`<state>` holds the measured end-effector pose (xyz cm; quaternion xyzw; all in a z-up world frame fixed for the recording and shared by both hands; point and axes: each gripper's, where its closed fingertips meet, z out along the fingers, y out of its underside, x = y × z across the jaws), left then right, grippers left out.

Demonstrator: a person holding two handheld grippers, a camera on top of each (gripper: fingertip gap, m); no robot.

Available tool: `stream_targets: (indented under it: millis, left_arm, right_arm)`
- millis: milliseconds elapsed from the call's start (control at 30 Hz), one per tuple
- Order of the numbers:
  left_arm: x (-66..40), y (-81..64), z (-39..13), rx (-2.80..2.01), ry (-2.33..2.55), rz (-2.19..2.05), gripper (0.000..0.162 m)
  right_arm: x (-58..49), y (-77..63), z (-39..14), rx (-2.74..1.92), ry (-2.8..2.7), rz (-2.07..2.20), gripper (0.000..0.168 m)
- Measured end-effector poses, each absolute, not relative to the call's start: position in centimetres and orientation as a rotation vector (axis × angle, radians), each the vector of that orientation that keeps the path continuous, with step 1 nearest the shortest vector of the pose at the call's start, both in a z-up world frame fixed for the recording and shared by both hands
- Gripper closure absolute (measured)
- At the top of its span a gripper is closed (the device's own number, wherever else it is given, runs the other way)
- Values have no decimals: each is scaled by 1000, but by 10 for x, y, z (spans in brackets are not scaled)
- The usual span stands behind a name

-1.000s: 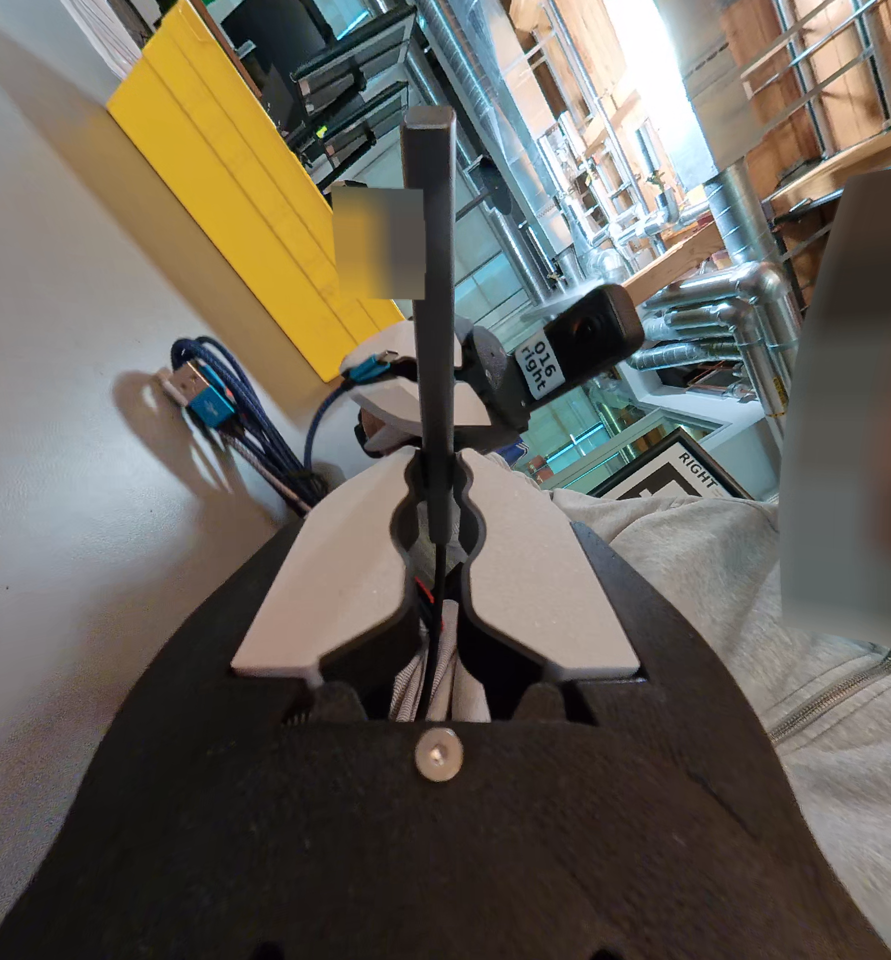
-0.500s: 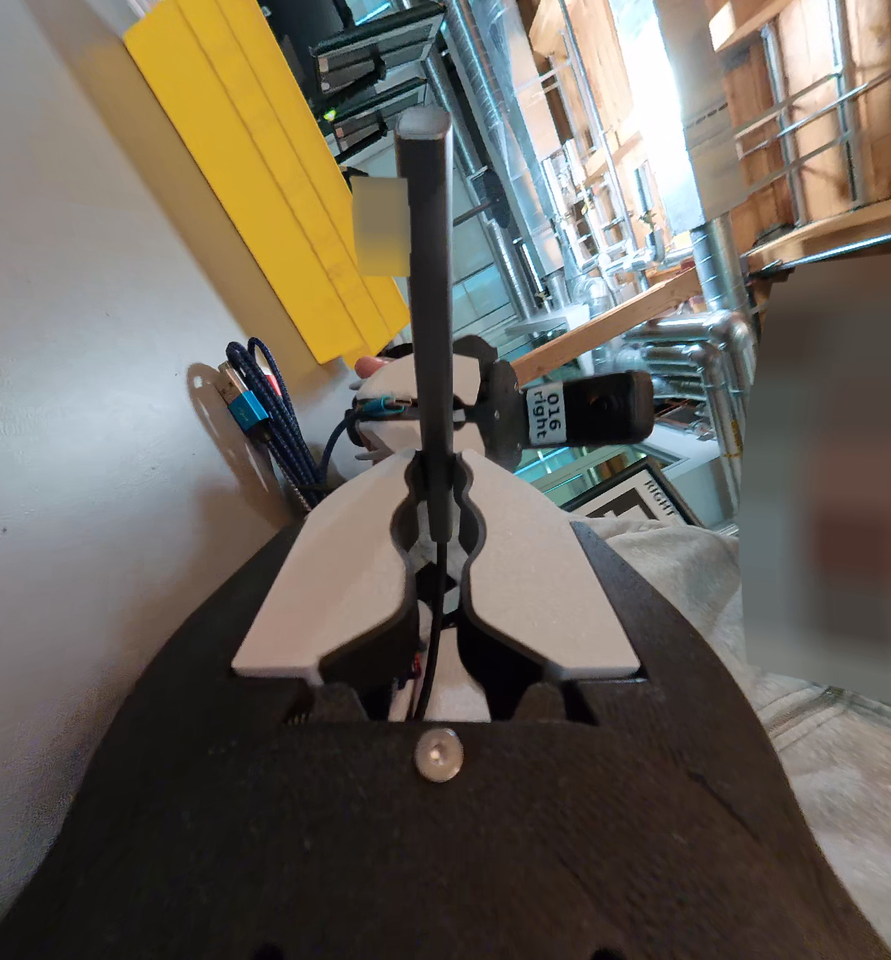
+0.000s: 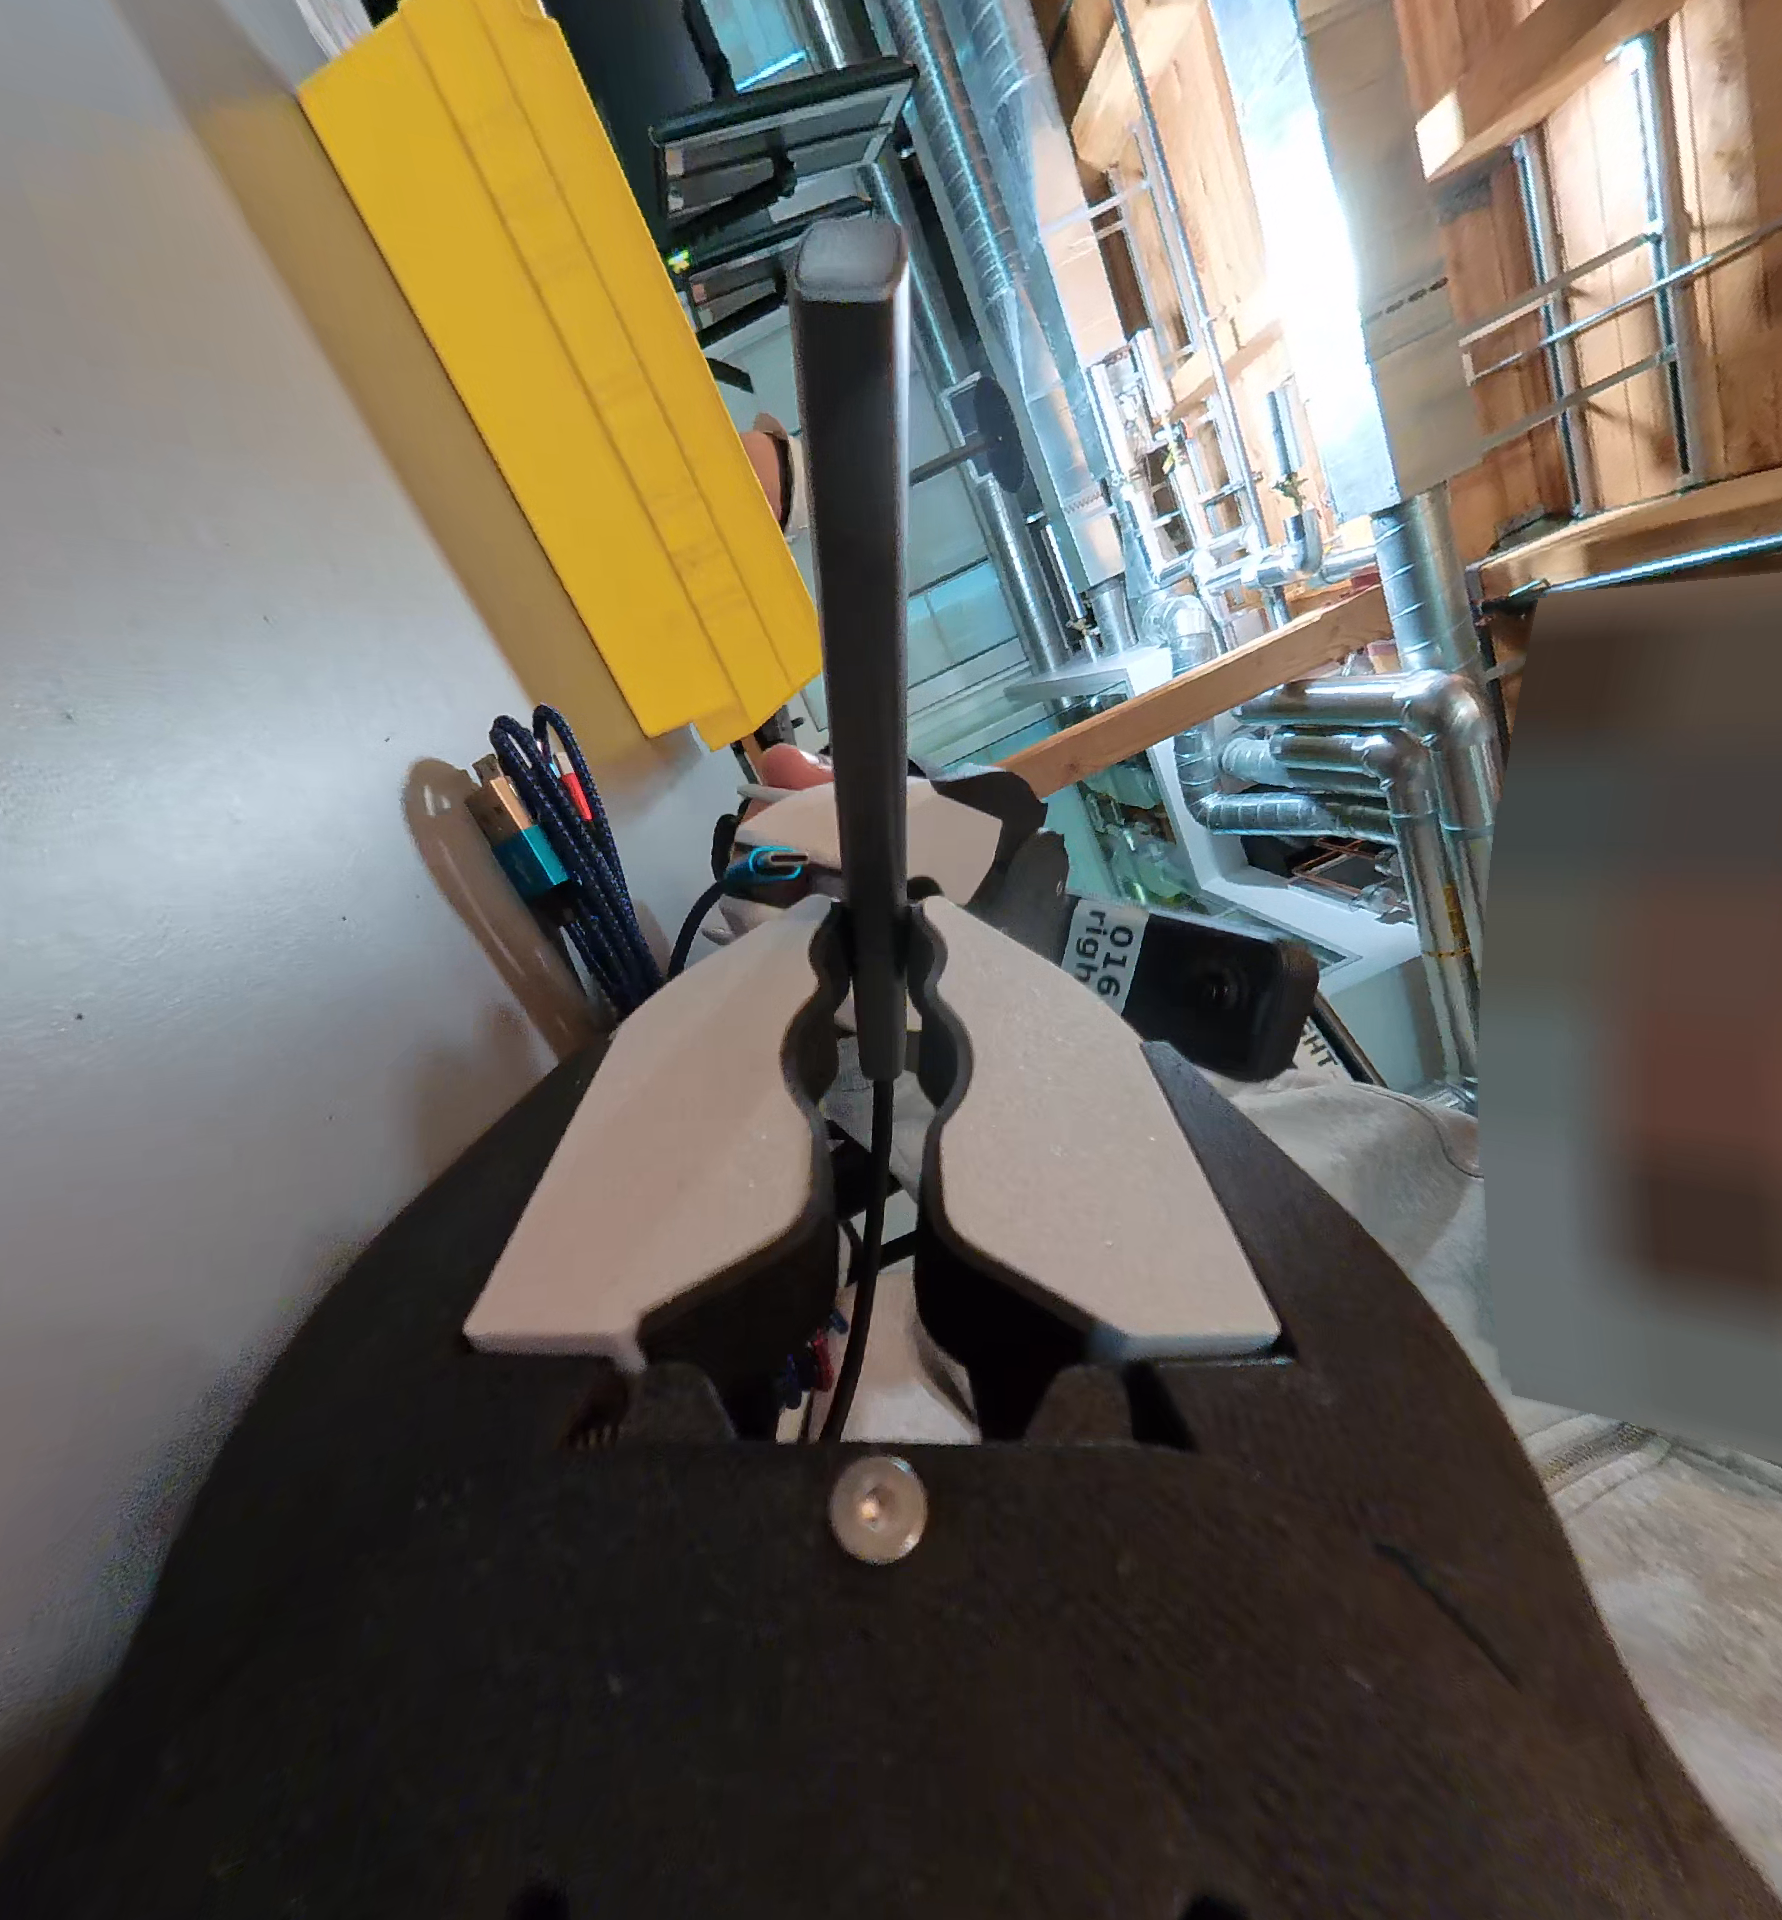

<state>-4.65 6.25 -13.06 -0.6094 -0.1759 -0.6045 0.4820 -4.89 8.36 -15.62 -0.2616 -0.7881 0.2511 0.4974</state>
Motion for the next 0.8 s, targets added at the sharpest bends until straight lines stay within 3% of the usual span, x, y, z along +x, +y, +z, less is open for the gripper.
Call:
stream_targets:
  millis: [500,667,800]
  left_arm:
    - [-42,62,-129,-1567,-314,-1325,153]
    - [-41,63,-128,-1604,-252,-1211,153]
    - [-40,63,-127,-1659,-168,-1065,153]
  right_arm:
    - [-47,138,-111,-1259,-1592,1452,163]
    - [-32,187,-73,-1215,-1343,1375,163]
    - [-22,167,-76,-1099,-1594,1288,163]
